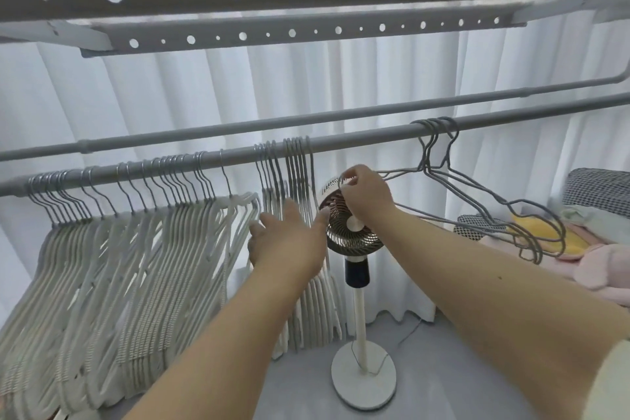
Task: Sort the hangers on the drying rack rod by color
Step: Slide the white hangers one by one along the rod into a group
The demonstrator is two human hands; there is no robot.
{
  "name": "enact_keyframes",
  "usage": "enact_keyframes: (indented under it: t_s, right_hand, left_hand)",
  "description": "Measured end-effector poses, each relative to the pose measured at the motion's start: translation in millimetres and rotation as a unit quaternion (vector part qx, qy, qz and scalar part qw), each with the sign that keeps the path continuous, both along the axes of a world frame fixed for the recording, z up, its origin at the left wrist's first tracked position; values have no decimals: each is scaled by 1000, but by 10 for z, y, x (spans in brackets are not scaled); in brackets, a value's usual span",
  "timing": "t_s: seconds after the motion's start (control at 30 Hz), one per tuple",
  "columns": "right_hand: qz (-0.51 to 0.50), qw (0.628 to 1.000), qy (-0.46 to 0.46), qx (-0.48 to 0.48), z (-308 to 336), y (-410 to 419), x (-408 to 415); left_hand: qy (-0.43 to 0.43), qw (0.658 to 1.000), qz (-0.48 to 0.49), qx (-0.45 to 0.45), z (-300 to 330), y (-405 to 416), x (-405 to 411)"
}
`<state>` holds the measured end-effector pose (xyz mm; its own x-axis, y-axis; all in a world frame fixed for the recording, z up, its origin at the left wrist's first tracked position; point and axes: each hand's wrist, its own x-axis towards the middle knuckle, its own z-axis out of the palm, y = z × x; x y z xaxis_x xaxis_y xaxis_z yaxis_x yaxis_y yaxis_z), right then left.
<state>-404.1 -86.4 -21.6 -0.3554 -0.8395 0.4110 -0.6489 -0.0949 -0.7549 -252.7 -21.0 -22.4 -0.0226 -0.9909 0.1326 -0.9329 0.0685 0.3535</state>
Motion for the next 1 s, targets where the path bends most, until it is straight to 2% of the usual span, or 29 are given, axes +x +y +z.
enact_keyframes:
  t_s: [0.1,0.17,0.27,0.37,0.47,0.53,0.63,0.77,0.87,1.0]
  right_hand:
    - [-180,983,9,-26,27,192,-404]
    - [-274,959,71,1,15,317,-698]
    - [-315,926,172,117,-82,434,-1041]
    - [-300,913,204,186,-174,494,-1181]
    - [-258,899,256,246,-174,522,-1181]
    - [-199,913,250,253,-166,518,-1138]
    - [-69,957,169,224,-171,484,-917]
    - [30,984,78,160,-221,465,-457]
    - [91,990,36,101,-255,476,-161]
    - [150,985,45,71,-230,520,8]
  left_hand:
    - [-4,997,-17,-70,104,46,-100]
    - [6,993,-37,-110,139,56,-193]
    - [14,989,-64,-134,157,72,-325]
    - [13,989,-79,-124,141,88,-413]
    - [11,990,-81,-119,129,108,-443]
    - [10,990,-82,-117,123,118,-438]
    - [16,989,-83,-120,122,136,-406]
    - [25,989,-83,-121,116,151,-339]
    - [23,988,-86,-126,74,102,-285]
    - [29,988,-89,-122,65,103,-256]
